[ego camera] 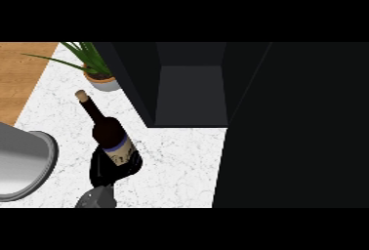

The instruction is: Pick up the wine, place it into the cabinet and close the cabinet

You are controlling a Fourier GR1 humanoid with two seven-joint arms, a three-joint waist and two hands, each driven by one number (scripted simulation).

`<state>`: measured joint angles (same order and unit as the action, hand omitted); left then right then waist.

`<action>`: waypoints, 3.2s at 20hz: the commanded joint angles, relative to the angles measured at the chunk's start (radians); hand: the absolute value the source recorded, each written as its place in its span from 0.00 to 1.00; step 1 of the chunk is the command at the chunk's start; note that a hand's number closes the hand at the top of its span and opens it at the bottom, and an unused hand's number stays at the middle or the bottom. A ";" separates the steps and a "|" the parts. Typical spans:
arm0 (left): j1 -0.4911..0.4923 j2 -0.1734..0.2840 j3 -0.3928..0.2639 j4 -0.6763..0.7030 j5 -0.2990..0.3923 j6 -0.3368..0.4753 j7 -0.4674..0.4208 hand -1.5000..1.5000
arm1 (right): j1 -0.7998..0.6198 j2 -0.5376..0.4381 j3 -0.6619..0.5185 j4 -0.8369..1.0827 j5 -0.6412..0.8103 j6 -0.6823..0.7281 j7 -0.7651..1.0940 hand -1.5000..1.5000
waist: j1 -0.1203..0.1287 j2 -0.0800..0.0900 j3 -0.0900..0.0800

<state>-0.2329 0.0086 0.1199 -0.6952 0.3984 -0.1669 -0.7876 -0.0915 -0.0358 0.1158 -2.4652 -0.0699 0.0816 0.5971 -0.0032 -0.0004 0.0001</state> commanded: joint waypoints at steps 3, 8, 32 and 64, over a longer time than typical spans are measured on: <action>0.009 0.008 -0.027 -0.019 0.016 -0.013 0.050 1.00 | -0.008 0.012 0.018 -0.046 -0.034 -0.015 0.036 0.00 | 0.002 0.000 0.000; -0.039 0.095 0.044 0.108 0.065 -0.141 0.048 1.00 | 0.075 0.024 0.075 -0.074 0.009 -0.005 0.003 0.00 | -0.002 0.000 0.000; 0.134 -0.008 -0.225 -0.463 0.073 0.041 0.324 1.00 | 0.056 -0.007 -0.025 -0.057 -0.087 0.044 -0.002 0.00 | 0.001 0.000 0.000; -0.212 -0.009 -0.639 -0.139 0.542 0.449 0.084 1.00 | -0.086 -0.007 -0.072 0.122 -0.074 0.032 -0.041 0.00 | -0.003 0.002 0.000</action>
<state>-0.4159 0.0001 -0.4999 -0.8377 0.9041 0.2459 -0.6970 -0.1075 -0.0333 0.0769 -2.4024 -0.1309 0.1221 0.5613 -0.0096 0.0012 -0.0004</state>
